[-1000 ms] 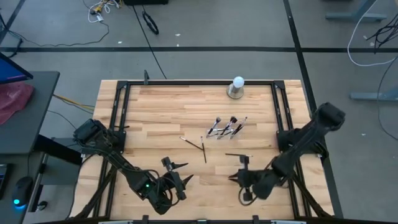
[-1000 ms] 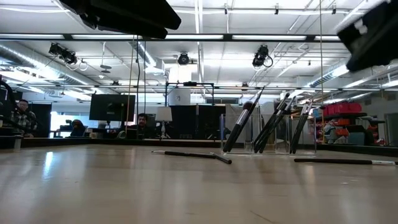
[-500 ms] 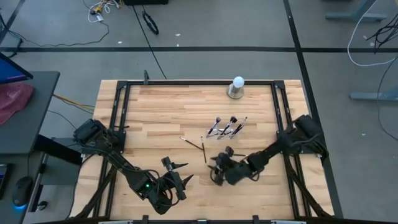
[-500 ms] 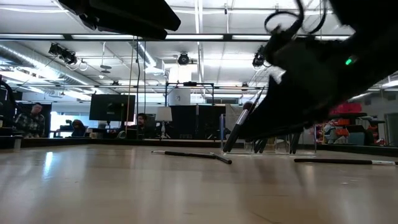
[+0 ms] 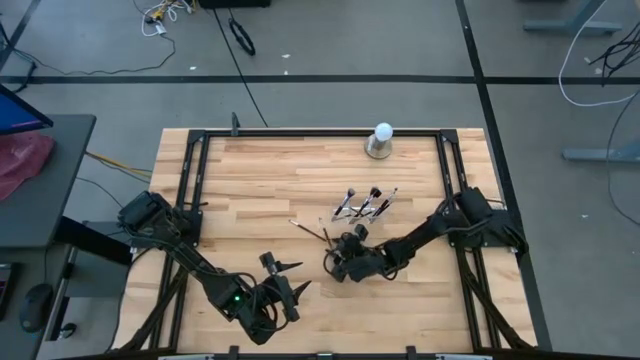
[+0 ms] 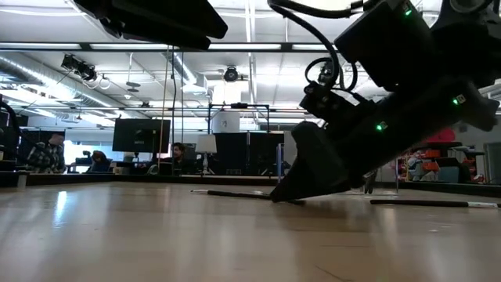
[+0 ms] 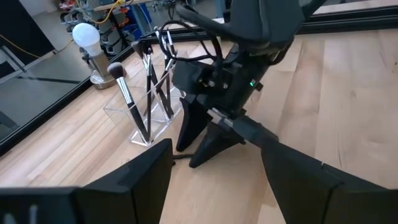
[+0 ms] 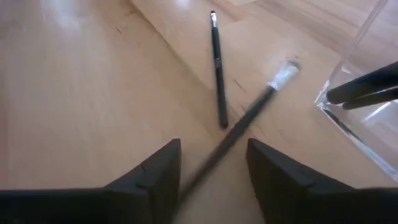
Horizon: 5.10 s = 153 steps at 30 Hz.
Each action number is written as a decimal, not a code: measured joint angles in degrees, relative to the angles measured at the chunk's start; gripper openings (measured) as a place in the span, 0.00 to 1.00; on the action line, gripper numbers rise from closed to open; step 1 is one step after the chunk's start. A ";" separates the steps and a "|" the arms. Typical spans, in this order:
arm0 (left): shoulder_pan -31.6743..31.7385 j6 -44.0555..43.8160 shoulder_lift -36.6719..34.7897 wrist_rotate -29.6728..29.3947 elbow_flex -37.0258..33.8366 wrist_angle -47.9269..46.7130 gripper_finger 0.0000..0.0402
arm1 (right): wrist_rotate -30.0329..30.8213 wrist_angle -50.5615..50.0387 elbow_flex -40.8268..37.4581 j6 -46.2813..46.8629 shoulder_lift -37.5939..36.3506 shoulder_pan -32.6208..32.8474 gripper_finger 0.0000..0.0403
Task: Put items in baskets/containers
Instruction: Put the black eyeshadow brush into the transparent organizer
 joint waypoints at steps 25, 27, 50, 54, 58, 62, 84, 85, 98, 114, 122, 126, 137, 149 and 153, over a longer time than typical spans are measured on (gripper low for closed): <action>-0.49 -0.54 0.00 0.04 0.00 -0.19 0.63 | 0.49 -18.52 -0.24 7.24 -4.06 6.06 0.01; -0.97 -1.04 0.00 0.11 -0.75 -0.11 0.63 | 0.28 -21.24 -0.44 7.71 -6.47 7.97 0.01; 4.22 46.88 7.13 26.83 -12.90 68.61 0.63 | -8.45 25.14 -0.22 -40.29 -16.89 22.25 0.01; 4.34 53.37 7.21 32.50 -8.61 68.92 0.63 | -10.49 26.12 -0.20 -41.09 -16.94 21.77 0.01; 3.70 59.16 7.19 38.27 -5.41 70.16 0.63 | -10.51 27.09 -0.20 -41.17 -16.17 21.77 0.01; 3.08 62.26 7.19 41.62 -4.15 71.42 0.60 | -10.49 27.12 -0.17 -40.99 -15.13 21.77 0.01; 0.40 59.31 6.25 26.93 -4.09 66.08 0.05 | -1.54 17.11 -0.07 -33.97 -16.86 23.08 0.07; 0.76 57.34 5.53 24.92 -4.09 63.47 0.05 | 1.62 12.84 -0.04 -31.88 -18.43 23.34 0.10; 21.51 30.21 -8.04 33.31 5.76 11.42 0.04 | 13.17 -37.87 -0.07 7.83 -35.57 29.17 0.39; 41.76 37.01 -1.70 56.65 20.47 -16.38 0.05 | 13.06 -37.14 -0.07 11.85 -27.90 30.03 0.33; 42.77 39.59 1.79 59.56 20.35 -16.59 0.07 | 13.11 -36.09 -0.11 10.74 -27.91 29.99 0.32; 43.12 40.60 3.96 59.49 20.43 -15.01 0.06 | 13.11 -35.08 -0.13 10.32 -27.93 29.90 0.32; 45.11 41.08 6.21 59.32 20.39 -12.08 0.29 | 13.11 -34.66 -0.13 9.27 -27.91 29.90 0.32; 44.90 38.02 1.56 39.99 20.76 -11.62 0.47 | 16.11 -33.71 -0.27 9.09 -27.91 29.90 0.32; 38.97 33.89 -2.42 36.88 20.76 -24.24 0.45 | 17.68 -27.85 -2.77 9.06 -27.75 29.90 0.32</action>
